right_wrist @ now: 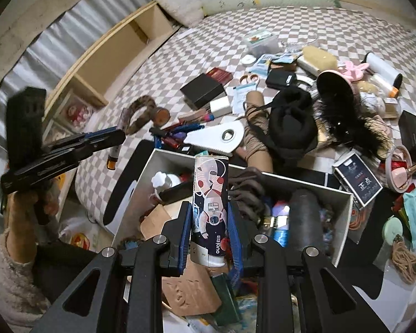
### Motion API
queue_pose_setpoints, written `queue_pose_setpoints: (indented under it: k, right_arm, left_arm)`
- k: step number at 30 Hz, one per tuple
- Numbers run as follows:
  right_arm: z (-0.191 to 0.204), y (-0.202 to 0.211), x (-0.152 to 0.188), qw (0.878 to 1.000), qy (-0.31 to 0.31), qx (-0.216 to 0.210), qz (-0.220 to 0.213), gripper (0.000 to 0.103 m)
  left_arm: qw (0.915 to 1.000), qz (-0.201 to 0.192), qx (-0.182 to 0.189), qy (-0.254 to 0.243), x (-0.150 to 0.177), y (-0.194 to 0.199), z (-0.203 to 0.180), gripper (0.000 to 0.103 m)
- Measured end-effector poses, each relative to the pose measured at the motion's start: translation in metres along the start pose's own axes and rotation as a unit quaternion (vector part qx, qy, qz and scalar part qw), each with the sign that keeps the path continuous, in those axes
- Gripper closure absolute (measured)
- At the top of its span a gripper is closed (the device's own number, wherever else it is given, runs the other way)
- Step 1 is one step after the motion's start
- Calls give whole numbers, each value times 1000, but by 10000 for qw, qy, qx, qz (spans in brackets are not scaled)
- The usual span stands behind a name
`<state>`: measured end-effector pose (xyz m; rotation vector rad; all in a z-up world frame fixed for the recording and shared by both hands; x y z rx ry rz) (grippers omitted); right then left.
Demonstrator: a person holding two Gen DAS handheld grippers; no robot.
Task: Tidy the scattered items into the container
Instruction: 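Carry the white tube with the left gripper while the right carries the can toward the white box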
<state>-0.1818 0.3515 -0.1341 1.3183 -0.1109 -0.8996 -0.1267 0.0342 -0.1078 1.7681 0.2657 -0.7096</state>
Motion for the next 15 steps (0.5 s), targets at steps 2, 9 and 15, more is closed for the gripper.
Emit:
queue_pose_setpoints:
  k: [2,9,15]
  right_arm:
    - [4,-5,2,10000,55,4,71,77]
    - [16,-19,9,9994,217,-9,283,77]
    - [19,-26,14,9987,259,-24,432,77]
  left_arm:
    - [10000,2,31,-61,1,1,-7,84]
    - [9995,148,105,-256,13,-2,-31,84]
    - [9985,349,203,-360,26,-9,-45,84]
Point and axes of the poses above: each gripper's, at about its wrist camera, not at the fingertips, and y roughly against the way its jaws point, z to its left, x to its underside, the point moved 10 cm from there along -y, roughly the way its jaws point, and after that the axes turned 6 degrees about -y, right-handed, at the moved point
